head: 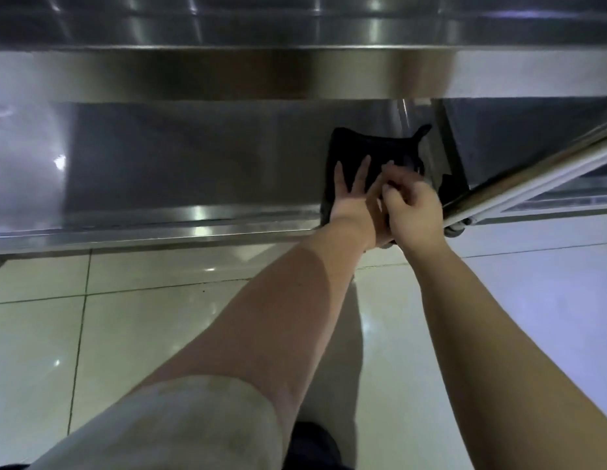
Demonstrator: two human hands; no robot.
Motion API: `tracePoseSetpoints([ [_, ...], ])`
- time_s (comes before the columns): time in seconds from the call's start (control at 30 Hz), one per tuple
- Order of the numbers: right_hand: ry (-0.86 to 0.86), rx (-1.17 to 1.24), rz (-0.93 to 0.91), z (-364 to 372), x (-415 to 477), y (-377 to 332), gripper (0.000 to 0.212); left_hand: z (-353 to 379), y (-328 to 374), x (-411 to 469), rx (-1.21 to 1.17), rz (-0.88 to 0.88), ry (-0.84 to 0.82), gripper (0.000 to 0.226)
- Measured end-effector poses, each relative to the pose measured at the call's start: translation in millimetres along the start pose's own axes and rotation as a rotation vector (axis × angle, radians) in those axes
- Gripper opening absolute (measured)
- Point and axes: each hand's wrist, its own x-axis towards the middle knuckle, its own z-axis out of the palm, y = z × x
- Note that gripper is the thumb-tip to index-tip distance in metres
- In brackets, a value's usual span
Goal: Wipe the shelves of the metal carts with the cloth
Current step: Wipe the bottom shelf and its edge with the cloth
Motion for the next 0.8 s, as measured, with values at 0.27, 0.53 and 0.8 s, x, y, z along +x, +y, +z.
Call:
tracePoseSetpoints([
  [0.27,0.098,-0.054,-0.107,-8,-15,13,0.037,-3,-54,-32,-0.490,0.203,0.270,0.048],
  [0.53,-0.119,-0.686,-0.186,46,-53,17,0.072,23,-94,-81,-0.090,0.197,0.101,0.068],
  [0.8,-0.040,-0.674,-0.194,36,-48,-20,0.039,3,-122,-124,-0.341,0.048,0.149,0.063],
])
